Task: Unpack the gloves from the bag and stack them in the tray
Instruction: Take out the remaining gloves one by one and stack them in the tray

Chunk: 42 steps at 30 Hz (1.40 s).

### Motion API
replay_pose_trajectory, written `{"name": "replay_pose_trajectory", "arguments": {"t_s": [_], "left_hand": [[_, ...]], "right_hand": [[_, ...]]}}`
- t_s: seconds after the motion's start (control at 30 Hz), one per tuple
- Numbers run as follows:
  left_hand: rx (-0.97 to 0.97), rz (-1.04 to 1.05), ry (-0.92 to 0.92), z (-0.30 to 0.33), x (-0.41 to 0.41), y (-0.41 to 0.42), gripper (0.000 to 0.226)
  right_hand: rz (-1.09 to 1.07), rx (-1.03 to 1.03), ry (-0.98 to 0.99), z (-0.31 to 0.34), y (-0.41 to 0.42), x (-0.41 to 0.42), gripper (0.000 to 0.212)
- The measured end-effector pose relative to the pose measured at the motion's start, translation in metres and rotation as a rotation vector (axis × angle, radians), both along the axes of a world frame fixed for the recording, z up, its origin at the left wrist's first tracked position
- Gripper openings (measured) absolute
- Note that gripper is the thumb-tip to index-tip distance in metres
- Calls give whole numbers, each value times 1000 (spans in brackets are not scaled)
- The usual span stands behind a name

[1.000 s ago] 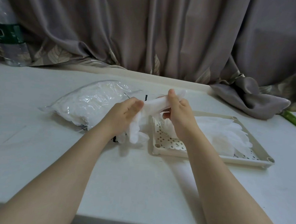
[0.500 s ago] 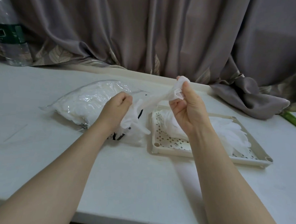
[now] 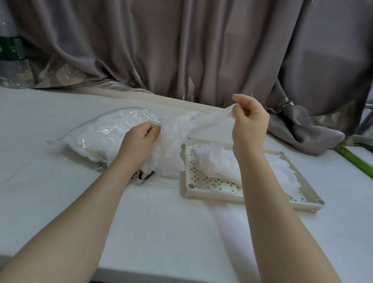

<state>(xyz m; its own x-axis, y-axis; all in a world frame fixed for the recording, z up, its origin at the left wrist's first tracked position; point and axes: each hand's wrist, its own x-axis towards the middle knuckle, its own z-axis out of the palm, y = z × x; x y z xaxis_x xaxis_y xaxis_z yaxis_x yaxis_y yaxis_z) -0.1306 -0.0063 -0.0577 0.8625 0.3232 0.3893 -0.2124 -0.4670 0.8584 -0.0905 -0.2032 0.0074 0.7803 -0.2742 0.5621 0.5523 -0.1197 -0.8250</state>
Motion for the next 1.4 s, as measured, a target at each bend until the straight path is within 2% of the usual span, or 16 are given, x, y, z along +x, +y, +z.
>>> {"name": "replay_pose_trajectory", "arguments": {"t_s": [0.17, 0.27, 0.4, 0.57, 0.63, 0.73, 0.8, 0.9, 1.0, 1.03, 1.1, 1.17, 1.23, 1.3, 1.33, 1.4], "left_hand": [[-27, 49, 4, -1, -2, -6, 35], [2, 30, 26, 1, -4, -3, 49], [43, 51, 88, 2, -8, -2, 52], [26, -34, 226, 14, -7, -16, 62], [12, -111, 268, 16, -5, -23, 53], [42, -181, 253, 6, 0, -28, 21], [99, -187, 221, 1, 4, -26, 3], [239, 23, 129, -1, 7, -16, 8], [707, 368, 268, -8, 10, 4, 16], [800, 400, 348, -10, 11, 9, 19], [759, 402, 349, -4, 9, 4, 28], [595, 339, 55, 12, 3, -13, 36], [458, 66, -211, 37, -6, -39, 51], [334, -243, -218, 62, -18, -64, 58], [312, -298, -215, 70, -21, -73, 58], [313, -263, -303, 84, -23, -83, 36]], "right_hand": [[98, 447, 205, -6, -1, 2, 30], [194, 590, 306, -5, -7, 0, 27], [329, 634, 339, -5, -7, -3, 20], [563, 525, 416, -15, 11, -10, 17], [651, 500, 425, -17, 17, -12, 17], [719, 459, 448, -17, 21, -16, 21], [757, 502, 455, -13, 21, -19, 22], [750, 792, 426, -1, 14, -21, 20], [695, 1015, 348, 13, 0, -20, 18], [682, 1020, 339, 16, -3, -20, 18], [640, 940, 357, 19, -7, -23, 17], [603, 833, 394, 19, -9, -25, 14], [619, 733, 393, 18, -9, -27, 13], [675, 620, 368, 19, -11, -28, 13], [706, 555, 345, 20, -13, -29, 13], [739, 427, 295, 24, -17, -33, 15]]}}
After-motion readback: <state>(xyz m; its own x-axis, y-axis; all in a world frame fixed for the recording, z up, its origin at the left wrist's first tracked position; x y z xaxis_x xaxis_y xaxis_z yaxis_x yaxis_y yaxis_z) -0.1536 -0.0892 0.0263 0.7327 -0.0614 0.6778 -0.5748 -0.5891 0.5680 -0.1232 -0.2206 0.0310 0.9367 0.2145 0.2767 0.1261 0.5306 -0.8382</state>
